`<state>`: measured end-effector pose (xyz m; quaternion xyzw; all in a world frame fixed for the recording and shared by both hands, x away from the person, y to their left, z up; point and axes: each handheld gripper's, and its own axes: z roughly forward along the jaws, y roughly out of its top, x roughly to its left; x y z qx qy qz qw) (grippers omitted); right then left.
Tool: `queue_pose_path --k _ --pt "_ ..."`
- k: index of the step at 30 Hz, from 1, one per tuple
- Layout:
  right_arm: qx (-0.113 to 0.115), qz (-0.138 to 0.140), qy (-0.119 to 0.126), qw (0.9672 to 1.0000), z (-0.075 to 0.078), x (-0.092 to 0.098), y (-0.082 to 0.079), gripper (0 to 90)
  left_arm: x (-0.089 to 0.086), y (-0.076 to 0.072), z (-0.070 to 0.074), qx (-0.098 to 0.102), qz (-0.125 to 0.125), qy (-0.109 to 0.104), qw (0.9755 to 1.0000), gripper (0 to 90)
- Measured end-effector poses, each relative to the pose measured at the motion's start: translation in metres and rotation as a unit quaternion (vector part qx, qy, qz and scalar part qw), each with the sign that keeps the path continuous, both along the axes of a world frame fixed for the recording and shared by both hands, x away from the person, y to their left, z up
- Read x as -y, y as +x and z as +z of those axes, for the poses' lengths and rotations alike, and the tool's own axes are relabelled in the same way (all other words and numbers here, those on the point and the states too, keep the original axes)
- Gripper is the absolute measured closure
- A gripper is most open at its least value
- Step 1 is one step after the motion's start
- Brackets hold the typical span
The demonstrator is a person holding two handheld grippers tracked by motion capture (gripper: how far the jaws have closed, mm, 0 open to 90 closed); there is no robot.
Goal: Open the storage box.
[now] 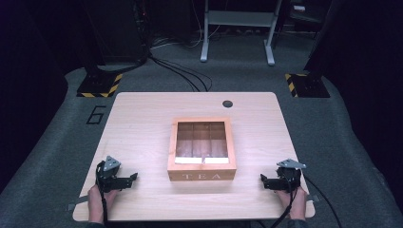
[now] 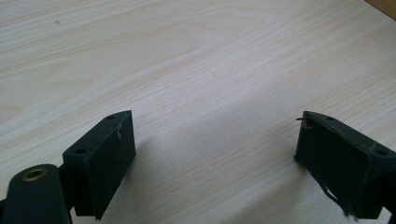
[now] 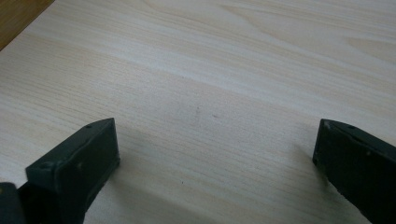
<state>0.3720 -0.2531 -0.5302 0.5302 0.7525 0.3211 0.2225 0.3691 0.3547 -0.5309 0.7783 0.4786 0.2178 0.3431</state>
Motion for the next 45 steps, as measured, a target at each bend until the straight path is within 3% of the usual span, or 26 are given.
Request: queue_pose_path --k 11,18,22,26,32,45 --pt "-0.004 0.003 -0.003 1.0000 0.001 -0.001 0.000 0.0 -0.001 0.000 0.000 -0.002 -0.003 0.001 1.0000 11.6" --pt "-0.008 0.015 0.010 0.9998 0.003 -0.004 -0.005 0.4 0.001 -0.001 0.000 0.009 0.001 0.010 0.9999 10.2" --pt "-0.005 0.023 0.022 0.9995 0.010 -0.013 -0.012 1.0 0.002 -0.002 0.000 0.013 -0.001 0.017 0.9998 10.2" --pt "0.002 0.044 0.030 0.9986 0.020 -0.024 -0.018 1.2 0.000 -0.001 0.001 0.002 0.000 0.009 1.0000 10.2" --pt "0.012 0.068 0.040 0.9968 0.032 -0.038 -0.023 1.2 0.000 0.000 0.000 0.003 0.000 0.006 1.0000 10.2" --pt "0.020 0.118 0.041 0.9920 0.042 -0.072 -0.023 1.3 0.000 0.000 0.000 0.000 -0.001 0.005 1.0000 10.2"
